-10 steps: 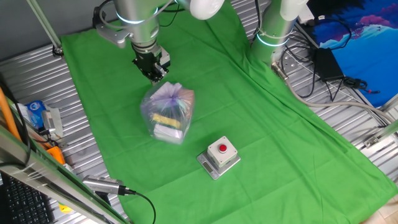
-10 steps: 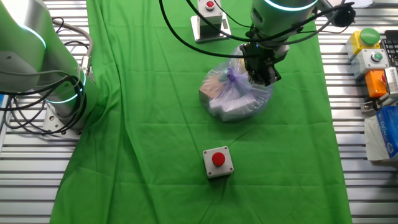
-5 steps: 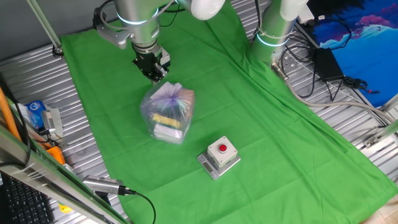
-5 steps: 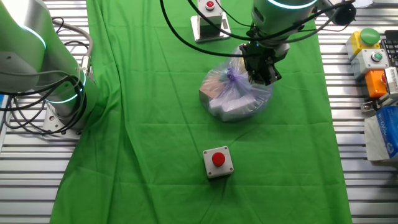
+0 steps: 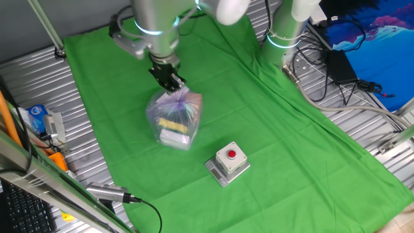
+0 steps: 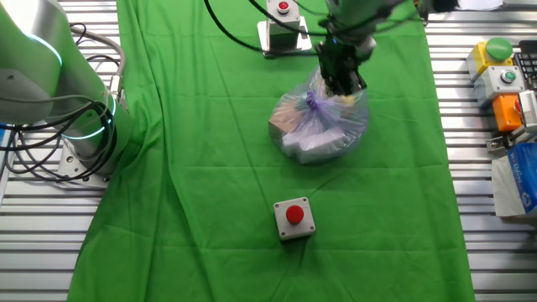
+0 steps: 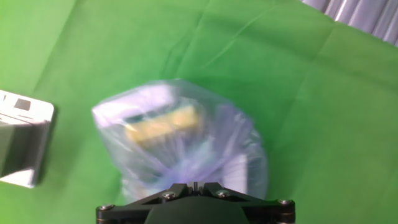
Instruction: Pick up a bag of things
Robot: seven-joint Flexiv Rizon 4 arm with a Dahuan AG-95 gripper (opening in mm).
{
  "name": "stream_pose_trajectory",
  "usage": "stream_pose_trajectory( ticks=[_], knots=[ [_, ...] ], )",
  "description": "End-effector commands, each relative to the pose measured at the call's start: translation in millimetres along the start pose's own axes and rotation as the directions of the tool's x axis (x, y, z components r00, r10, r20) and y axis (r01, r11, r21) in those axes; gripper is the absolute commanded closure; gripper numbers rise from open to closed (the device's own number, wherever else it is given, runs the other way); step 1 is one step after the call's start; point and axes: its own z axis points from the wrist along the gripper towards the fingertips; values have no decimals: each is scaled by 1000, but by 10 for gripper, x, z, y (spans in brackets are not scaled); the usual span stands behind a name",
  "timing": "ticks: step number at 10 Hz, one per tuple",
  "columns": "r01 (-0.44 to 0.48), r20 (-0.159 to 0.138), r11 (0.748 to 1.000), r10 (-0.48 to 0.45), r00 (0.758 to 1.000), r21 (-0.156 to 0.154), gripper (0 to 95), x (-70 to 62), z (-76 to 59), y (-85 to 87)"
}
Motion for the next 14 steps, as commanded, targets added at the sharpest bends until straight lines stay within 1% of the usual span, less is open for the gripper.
stream_pose_trajectory(
  ticks=[1, 2, 3, 5, 6, 7, 8, 14],
  knots=[
    [-10, 3, 1000, 10, 1000, 2, 950, 59, 38, 87],
    [-10, 3, 1000, 10, 1000, 4, 950, 92, 44, 111],
    [-12, 4, 1000, 12, 1000, 4, 950, 153, 41, 145],
    [-2, 7, 1000, 2, 1000, 3, 950, 160, 41, 149],
    [-1, 10, 1000, 1, 1000, 3, 760, 160, 41, 148],
    [3, 10, 1000, -4, 1000, 3, 760, 160, 41, 149],
    [11, 11, 1000, -11, 1000, 2, 570, 159, 42, 149],
    [32, 7, 999, -32, 999, 2, 570, 159, 51, 150]
  ],
)
